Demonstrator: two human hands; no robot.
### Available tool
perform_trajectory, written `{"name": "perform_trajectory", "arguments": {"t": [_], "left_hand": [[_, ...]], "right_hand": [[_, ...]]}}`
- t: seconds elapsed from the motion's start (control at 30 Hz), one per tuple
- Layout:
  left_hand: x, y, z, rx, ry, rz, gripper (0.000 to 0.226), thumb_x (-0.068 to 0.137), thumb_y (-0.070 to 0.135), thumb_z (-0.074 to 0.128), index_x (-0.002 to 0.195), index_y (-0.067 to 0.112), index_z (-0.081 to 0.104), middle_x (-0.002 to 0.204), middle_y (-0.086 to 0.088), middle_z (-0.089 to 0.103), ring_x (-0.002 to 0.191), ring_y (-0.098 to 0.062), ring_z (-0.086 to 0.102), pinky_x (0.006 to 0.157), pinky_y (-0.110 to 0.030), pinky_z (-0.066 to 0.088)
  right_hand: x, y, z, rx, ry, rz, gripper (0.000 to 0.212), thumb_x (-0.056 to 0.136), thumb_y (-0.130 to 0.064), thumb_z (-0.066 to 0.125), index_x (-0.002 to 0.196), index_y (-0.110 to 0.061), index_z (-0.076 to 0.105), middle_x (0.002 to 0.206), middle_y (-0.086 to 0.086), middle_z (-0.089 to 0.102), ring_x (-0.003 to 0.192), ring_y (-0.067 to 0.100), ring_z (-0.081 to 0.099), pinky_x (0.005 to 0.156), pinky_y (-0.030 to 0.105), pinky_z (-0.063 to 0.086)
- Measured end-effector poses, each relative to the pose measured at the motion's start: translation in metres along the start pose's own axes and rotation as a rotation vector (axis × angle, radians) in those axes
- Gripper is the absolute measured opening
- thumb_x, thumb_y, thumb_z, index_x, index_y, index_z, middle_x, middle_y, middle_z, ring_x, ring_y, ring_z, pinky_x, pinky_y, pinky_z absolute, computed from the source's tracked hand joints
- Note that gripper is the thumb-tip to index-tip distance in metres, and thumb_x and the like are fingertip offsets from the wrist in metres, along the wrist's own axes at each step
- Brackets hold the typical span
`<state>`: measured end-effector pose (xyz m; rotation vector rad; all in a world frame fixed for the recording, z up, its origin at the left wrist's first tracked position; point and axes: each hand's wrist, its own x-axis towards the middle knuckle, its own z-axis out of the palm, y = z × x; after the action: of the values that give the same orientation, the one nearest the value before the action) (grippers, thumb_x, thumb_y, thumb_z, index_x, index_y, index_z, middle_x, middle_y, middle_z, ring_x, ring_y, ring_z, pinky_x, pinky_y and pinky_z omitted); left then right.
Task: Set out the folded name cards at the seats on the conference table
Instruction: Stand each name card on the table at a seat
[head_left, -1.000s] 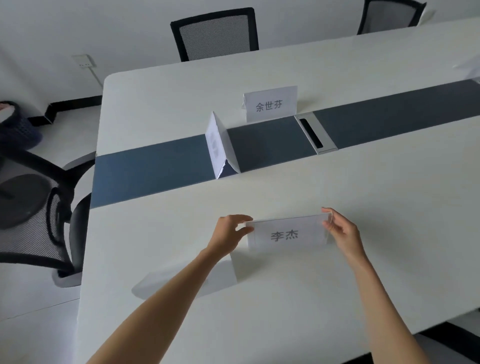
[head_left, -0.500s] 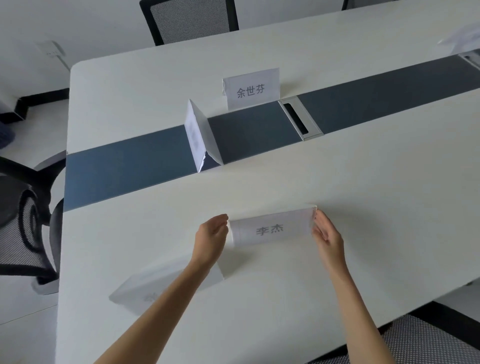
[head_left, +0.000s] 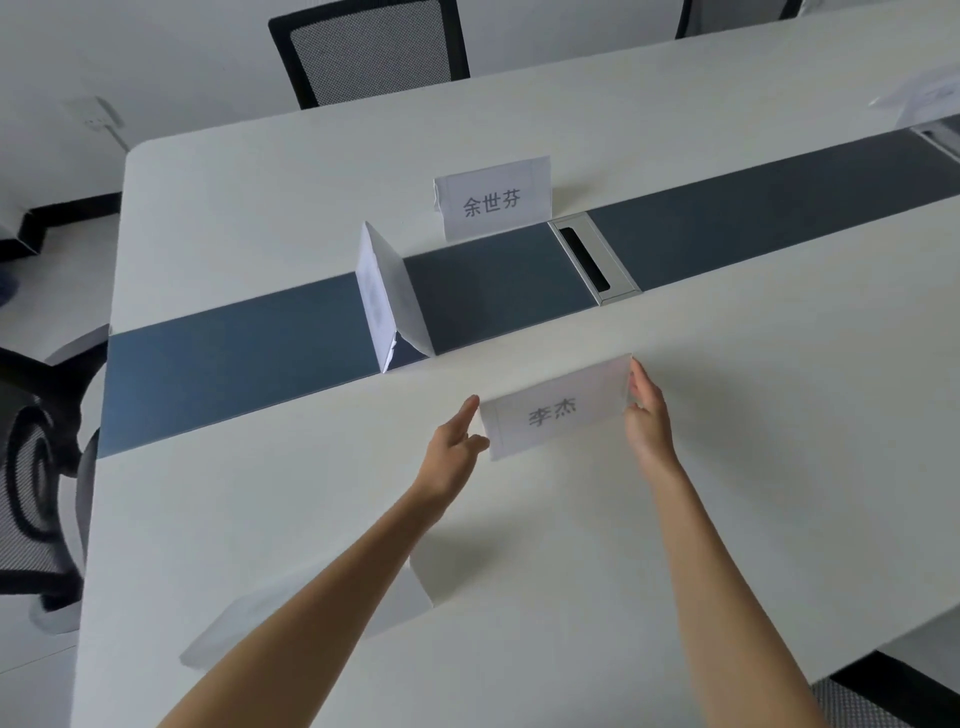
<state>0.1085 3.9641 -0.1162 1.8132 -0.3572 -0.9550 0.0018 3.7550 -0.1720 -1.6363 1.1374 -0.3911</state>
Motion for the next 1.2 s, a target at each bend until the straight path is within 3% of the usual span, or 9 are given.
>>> {"name": "perform_trajectory", "arguments": {"t": [0.17,0.4,0.77,0.83,0.93,1.0,1.1,1.13,1.2], "left_hand": [[0.037,0.017,0.004,0.002,-0.013,0.003,0.059,0.087,0.000,0.038,0.142,0.015,0.022,0.153,-0.001,0.021,0.141,-0.020,0.019,0.114,-0.036,0.018],[0.069,0.029,0.003,-0.002,-0.031,0.010,0.063,0.085,-0.005,0.037,0.142,0.014,0.021,0.153,-0.002,0.022,0.140,-0.022,0.022,0.113,-0.035,0.021],[0.079,0.023,-0.001,0.041,-0.073,0.019,0.066,0.085,-0.001,0.040,0.143,0.021,0.017,0.155,0.000,0.017,0.142,-0.023,0.017,0.113,-0.037,0.019],[0.078,0.024,-0.004,0.055,-0.083,0.018,0.068,0.085,-0.001,0.041,0.143,0.023,0.016,0.155,0.001,0.016,0.142,-0.022,0.016,0.114,-0.037,0.018],[0.073,0.024,-0.009,0.040,-0.080,0.035,0.069,0.084,-0.001,0.041,0.143,0.025,0.015,0.155,0.000,0.016,0.142,-0.021,0.017,0.115,-0.040,0.019],[0.063,0.024,-0.018,0.042,-0.056,0.055,0.062,0.085,0.000,0.040,0.140,0.021,0.025,0.152,-0.002,0.026,0.139,-0.020,0.025,0.114,-0.037,0.025],[0.034,0.017,-0.046,0.163,-0.033,0.118,0.041,0.087,-0.001,0.037,0.124,0.010,0.049,0.131,-0.008,0.055,0.116,-0.016,0.052,0.097,-0.024,0.039],[0.021,0.013,-0.059,0.204,-0.030,0.129,0.037,0.088,-0.001,0.036,0.118,0.009,0.054,0.120,-0.009,0.062,0.105,-0.016,0.058,0.090,-0.022,0.043],[-0.008,0.001,-0.087,0.242,0.005,0.130,0.034,0.088,0.000,0.035,0.111,0.009,0.058,0.103,-0.006,0.066,0.089,-0.011,0.063,0.080,-0.016,0.046]], "right_hand": [[0.050,-0.016,0.000,0.026,-0.038,0.025,0.063,0.081,0.008,0.028,0.139,-0.015,0.035,0.146,0.005,0.039,0.135,0.017,0.035,0.114,0.034,0.028],[0.075,-0.014,-0.001,0.030,-0.050,-0.025,0.059,0.081,0.004,0.035,0.132,-0.022,0.046,0.134,-0.010,0.049,0.124,0.006,0.043,0.109,0.032,0.034],[0.081,-0.001,-0.002,0.002,-0.044,-0.049,0.055,0.085,0.001,0.037,0.131,-0.027,0.045,0.138,-0.007,0.048,0.127,0.004,0.041,0.111,0.037,0.033],[0.076,-0.003,-0.002,-0.049,-0.047,-0.046,0.057,0.085,0.001,0.034,0.135,-0.024,0.040,0.142,-0.005,0.044,0.132,0.010,0.038,0.113,0.038,0.030],[0.055,-0.016,-0.002,-0.114,0.003,-0.053,0.060,0.084,0.004,0.032,0.138,-0.020,0.036,0.145,0.000,0.041,0.132,0.017,0.038,0.109,0.027,0.028],[0.028,-0.027,0.002,-0.035,0.029,-0.081,0.056,0.086,0.005,0.034,0.138,-0.016,0.037,0.145,0.002,0.041,0.131,0.018,0.040,0.104,0.021,0.029],[-0.026,-0.027,0.014,0.084,-0.161,-0.118,0.046,0.090,-0.003,0.044,0.134,-0.014,0.040,0.142,0.000,0.042,0.131,0.017,0.040,0.103,0.017,0.029],[-0.047,-0.022,0.020,0.086,-0.290,-0.102,0.046,0.089,-0.012,0.052,0.133,-0.018,0.041,0.140,-0.005,0.042,0.131,0.016,0.039,0.103,0.017,0.030],[-0.088,-0.011,0.033,-0.014,-0.584,-0.090,0.067,0.074,-0.043,0.068,0.133,-0.035,0.036,0.141,-0.018,0.036,0.133,0.008,0.033,0.104,0.016,0.026]]}}
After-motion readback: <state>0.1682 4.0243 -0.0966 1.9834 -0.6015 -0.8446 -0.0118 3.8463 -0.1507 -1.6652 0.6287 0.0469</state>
